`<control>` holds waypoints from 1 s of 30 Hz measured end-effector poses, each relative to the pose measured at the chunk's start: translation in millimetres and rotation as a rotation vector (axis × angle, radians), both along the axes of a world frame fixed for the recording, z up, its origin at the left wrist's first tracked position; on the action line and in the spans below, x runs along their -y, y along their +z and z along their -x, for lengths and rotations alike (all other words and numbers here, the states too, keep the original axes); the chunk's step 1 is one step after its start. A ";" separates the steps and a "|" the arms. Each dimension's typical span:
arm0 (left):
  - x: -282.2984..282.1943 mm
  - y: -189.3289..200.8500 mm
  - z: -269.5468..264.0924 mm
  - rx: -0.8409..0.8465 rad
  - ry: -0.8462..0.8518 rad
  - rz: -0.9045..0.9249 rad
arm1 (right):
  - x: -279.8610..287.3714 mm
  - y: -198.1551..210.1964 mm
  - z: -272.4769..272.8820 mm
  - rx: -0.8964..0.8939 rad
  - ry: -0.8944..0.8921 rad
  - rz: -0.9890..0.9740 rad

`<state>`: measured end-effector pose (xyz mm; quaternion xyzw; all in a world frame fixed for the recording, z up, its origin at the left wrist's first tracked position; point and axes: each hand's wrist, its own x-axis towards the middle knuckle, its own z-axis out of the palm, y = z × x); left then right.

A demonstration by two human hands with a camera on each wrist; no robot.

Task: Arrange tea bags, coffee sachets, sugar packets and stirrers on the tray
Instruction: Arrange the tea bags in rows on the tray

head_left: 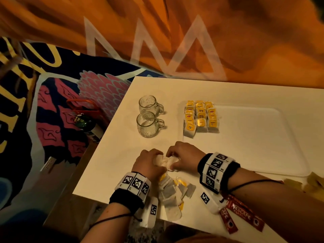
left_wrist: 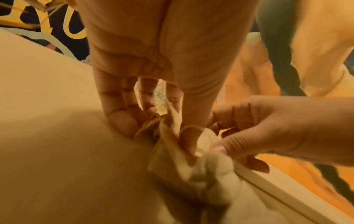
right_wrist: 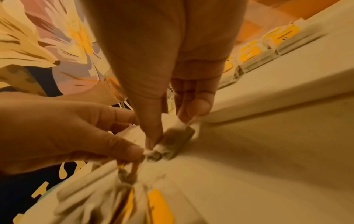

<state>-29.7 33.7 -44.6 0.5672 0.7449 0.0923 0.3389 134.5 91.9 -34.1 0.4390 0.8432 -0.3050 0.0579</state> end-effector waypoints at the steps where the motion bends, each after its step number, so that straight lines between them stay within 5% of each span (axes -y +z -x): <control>1: -1.2 -1.6 -1.0 -0.009 -0.005 -0.001 | 0.8 -1.3 -0.2 0.007 -0.007 -0.007; 11: -7.6 -2.6 1.8 0.193 -0.014 -0.096 | 13.9 -5.2 -13.4 -0.135 -0.138 0.017; 20: -9.2 19.7 3.2 0.651 -0.028 -0.104 | 10.6 17.3 -63.9 -0.468 -0.441 0.327; 30: -12.9 45.4 -49.5 1.169 0.180 0.138 | 10.2 54.5 -89.5 -0.771 -0.438 0.541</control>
